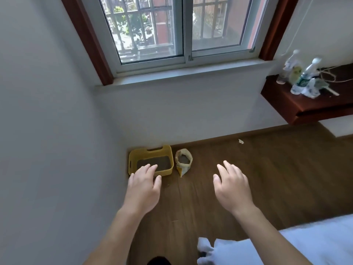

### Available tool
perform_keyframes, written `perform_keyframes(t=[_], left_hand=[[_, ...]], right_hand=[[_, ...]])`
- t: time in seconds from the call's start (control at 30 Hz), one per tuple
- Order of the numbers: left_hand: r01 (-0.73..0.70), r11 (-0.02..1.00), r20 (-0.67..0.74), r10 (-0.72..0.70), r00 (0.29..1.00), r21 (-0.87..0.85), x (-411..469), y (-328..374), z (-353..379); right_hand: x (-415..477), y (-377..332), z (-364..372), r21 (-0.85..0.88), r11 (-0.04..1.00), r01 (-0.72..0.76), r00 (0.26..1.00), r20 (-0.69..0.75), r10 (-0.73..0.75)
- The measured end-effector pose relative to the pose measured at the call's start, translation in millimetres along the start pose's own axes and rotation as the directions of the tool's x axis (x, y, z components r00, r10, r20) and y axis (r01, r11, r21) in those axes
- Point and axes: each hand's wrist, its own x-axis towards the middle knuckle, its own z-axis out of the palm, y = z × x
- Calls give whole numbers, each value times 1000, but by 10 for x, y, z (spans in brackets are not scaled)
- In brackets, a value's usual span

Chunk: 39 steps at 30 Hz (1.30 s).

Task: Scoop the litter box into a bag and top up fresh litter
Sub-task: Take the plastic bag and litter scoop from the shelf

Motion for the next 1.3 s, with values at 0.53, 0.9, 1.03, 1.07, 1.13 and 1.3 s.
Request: perform_keyframes(t=[0.53, 0.9, 1.03, 1.07, 1.13, 1.3], left_hand=[[-347, 938, 139, 339, 930, 30, 2503, 313, -54], [-592, 804, 264, 560, 785, 53, 3203, 1528, 444], [-651, 757, 282, 615, 736, 48, 3377, 2141, 725], [-664, 746, 284, 628, 725, 46, 3413, 2302, 798], [-690, 722, 291, 652, 700, 41, 3467, 2642, 945], [-741, 671, 295, 702, 648, 34, 3525, 3504, 1228]], right_hand=[[1575, -180, -57, -50, 953, -299, 944, -160, 288], [1844, 596, -319, -25, 867, -498, 846, -237, 478], [2002, 1125, -425, 7, 843, -538, 813, -260, 521], [2037, 1266, -461, 11, 838, -545, 807, -265, 528], [2090, 1565, -567, 21, 830, -558, 794, -276, 541], [2163, 2297, -915, 24, 810, -585, 769, -301, 564]])
